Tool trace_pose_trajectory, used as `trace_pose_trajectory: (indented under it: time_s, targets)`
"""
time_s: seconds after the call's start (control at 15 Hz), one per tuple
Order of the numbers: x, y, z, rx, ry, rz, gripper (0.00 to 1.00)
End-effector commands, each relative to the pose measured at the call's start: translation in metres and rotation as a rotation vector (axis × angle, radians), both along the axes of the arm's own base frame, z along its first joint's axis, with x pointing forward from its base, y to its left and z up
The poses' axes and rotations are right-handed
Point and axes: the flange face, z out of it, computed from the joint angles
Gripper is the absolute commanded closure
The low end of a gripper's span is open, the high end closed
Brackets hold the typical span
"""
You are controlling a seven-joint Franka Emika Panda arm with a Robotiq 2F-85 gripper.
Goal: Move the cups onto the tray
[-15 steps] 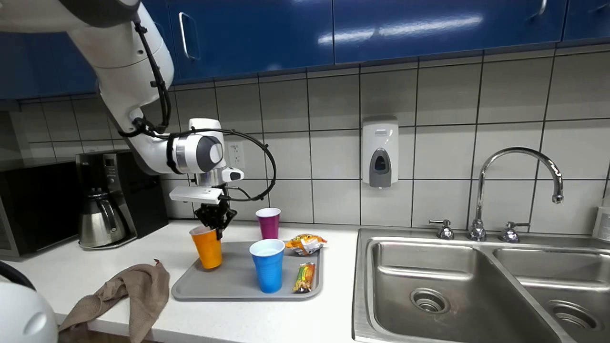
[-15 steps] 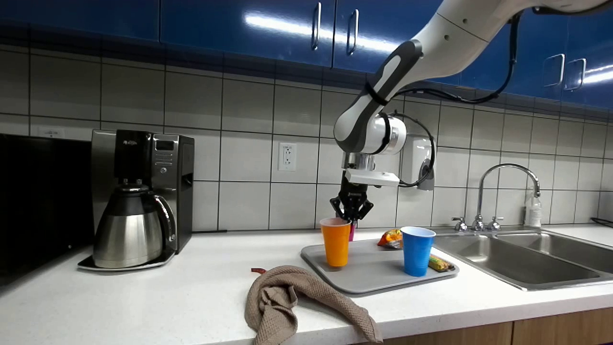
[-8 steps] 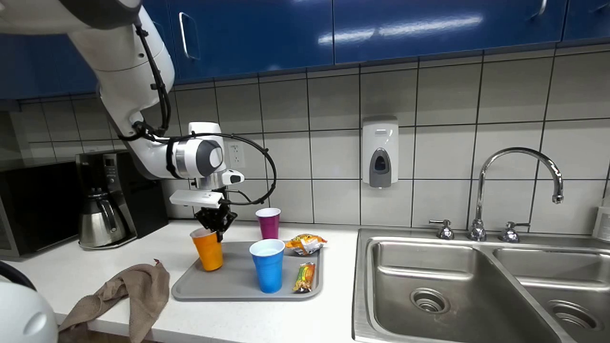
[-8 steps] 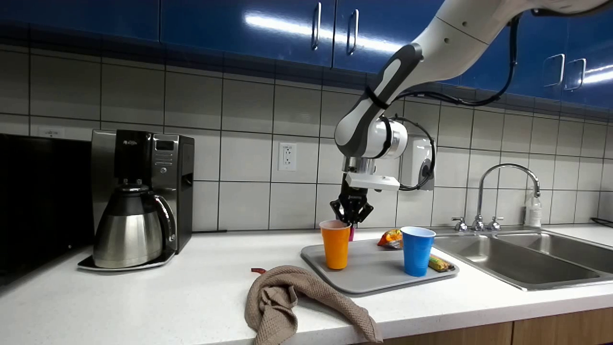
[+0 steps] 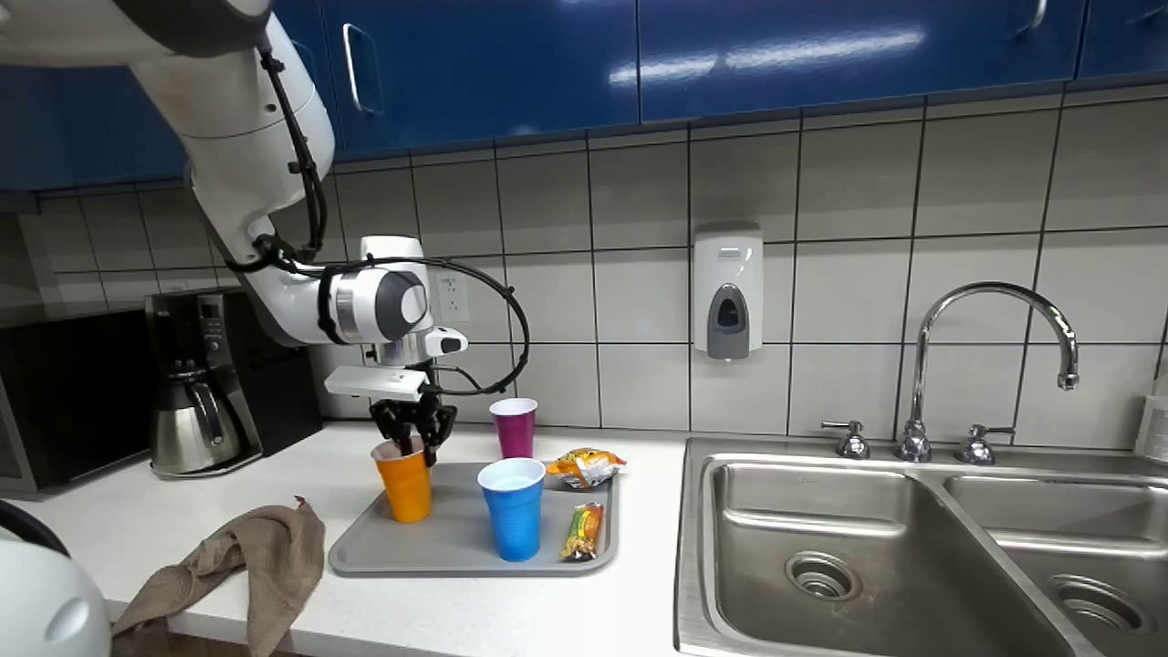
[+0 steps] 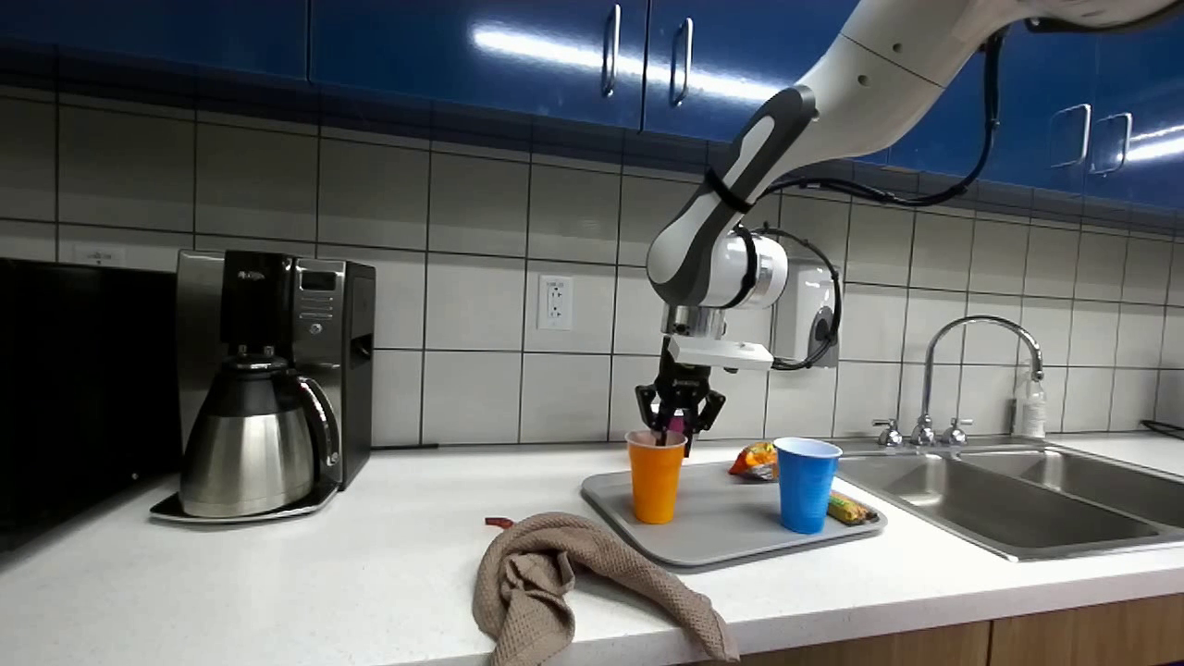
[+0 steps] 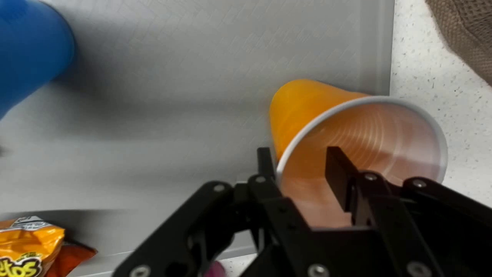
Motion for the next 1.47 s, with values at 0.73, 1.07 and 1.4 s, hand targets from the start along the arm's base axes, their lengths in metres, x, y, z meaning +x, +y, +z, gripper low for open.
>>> trace_pose_trajectory:
  time_s: [0.73, 1.07, 1.4]
  targets:
    - [-0.002, -0.015, 0.049, -0.032, -0.023, 0.007, 0.00]
    - [0.015, -0.028, 0.052, -0.037, -0.049, -0.040, 0.00]
    - [0.036, -0.041, 0.052, -0.047, -0.076, -0.084, 0.00]
